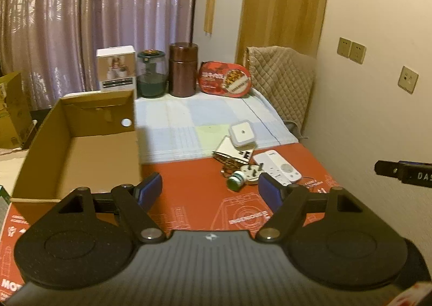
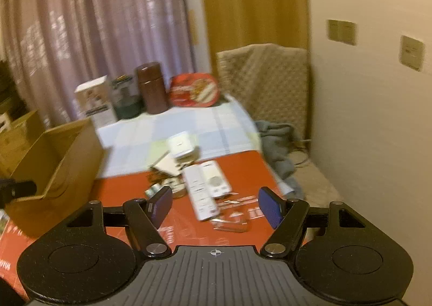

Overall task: Organize rigid objects
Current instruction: 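Move both open tools back from the cardboard box toward the pile, then grasp the green-capped bottle with the left tool while the right tool grasps the wire rack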

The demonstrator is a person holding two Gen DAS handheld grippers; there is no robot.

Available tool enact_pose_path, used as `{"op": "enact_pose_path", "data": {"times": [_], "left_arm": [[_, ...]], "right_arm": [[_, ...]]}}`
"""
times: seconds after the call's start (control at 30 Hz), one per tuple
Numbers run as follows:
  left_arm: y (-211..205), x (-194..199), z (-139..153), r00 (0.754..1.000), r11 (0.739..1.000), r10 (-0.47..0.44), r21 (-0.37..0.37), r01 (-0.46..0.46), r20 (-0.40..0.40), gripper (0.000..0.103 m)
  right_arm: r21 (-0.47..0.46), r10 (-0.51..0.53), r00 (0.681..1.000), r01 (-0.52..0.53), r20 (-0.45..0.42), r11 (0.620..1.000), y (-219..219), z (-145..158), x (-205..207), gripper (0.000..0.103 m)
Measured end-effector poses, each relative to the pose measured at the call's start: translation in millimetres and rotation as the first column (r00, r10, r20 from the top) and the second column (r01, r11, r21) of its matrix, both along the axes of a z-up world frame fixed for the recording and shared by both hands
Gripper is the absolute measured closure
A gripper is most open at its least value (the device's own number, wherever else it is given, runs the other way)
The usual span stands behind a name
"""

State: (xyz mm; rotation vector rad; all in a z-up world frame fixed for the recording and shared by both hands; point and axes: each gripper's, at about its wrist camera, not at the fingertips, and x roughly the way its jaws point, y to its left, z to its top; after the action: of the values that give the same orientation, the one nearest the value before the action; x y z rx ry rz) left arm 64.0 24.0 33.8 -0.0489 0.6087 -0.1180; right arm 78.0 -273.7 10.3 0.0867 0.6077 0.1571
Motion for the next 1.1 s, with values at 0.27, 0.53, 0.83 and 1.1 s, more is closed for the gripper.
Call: {"op": "enact_pose_path", "data": {"times": [0.27,0.53,0.83,1.1], "left_arm": [[-22.5,29.6,-18.5,0.999,0.999,-0.040,0.014,0.041,-0.032,0.027],[-32.4,71.5,-53.1,0.992,0.996,-0.080,0.025,0.083,-0.094,0.027],[-43.1,112.8,-90.8,0.982,0.991,-0.117,0.047,0.125,-0.145,0.027],[-44.3,133.4,-108.4,0.979,0.990,-0.129,0.040,0.137,-0.159,0.027]], "right_arm": [[0.012,-0.054,0.997,0.054,-0.060,0.998,-19.3,-25.0,6.1,0.034],[0.028,-0.071,0.988,0.076,-0.135,0.997,-7.6,-69.0,29.7,0.030],[0.040,-0.110,0.977,0.119,-0.184,0.992,13.6,-111.6,71.1,0.028],[-0.030,-0.174,0.968,0.172,-0.180,0.985,27.9,-140.6,99.0,0.028]]}}
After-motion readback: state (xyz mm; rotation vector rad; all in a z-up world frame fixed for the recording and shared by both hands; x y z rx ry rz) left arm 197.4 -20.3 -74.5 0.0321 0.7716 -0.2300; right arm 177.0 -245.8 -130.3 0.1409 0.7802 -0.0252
